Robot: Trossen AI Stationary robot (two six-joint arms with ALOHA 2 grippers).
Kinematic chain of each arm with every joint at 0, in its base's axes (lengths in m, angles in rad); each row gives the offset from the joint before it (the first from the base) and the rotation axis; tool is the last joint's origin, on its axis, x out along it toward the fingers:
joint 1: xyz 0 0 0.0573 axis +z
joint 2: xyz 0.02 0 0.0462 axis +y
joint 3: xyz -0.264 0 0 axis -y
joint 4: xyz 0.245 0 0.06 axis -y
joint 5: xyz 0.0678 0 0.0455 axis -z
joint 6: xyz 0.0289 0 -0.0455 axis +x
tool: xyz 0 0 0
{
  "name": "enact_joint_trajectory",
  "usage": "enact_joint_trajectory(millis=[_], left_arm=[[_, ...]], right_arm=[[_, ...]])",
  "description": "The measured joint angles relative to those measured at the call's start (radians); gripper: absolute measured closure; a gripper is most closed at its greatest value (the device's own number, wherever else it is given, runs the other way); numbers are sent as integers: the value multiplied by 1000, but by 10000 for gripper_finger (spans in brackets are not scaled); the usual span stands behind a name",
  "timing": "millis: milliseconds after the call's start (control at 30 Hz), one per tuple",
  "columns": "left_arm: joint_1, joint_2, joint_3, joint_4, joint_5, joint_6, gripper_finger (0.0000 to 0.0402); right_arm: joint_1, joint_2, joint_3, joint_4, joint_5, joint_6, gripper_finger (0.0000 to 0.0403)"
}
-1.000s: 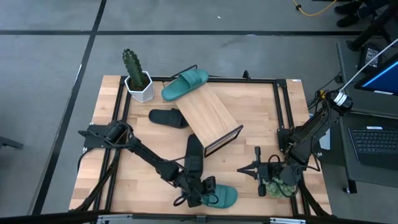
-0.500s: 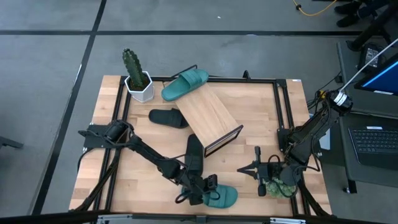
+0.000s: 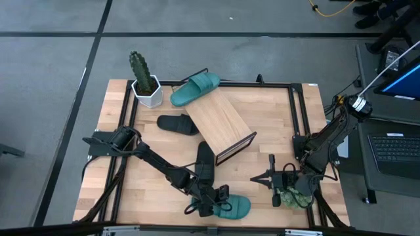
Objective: Pick and place slides into the shelf
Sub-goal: Put the green slipper onto the shelf
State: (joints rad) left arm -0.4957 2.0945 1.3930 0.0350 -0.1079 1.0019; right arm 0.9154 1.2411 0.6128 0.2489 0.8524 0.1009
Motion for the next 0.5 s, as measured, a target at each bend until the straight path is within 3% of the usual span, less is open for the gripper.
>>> enact_joint_trajectory(millis=[367, 500], left_arm=[[6, 0, 0, -4, 25, -18, 392], [9, 0, 0, 0, 24, -57, 394]], right_arm=[[0, 0, 0, 0, 0, 1, 400], [0, 0, 0, 0, 0, 2, 400]])
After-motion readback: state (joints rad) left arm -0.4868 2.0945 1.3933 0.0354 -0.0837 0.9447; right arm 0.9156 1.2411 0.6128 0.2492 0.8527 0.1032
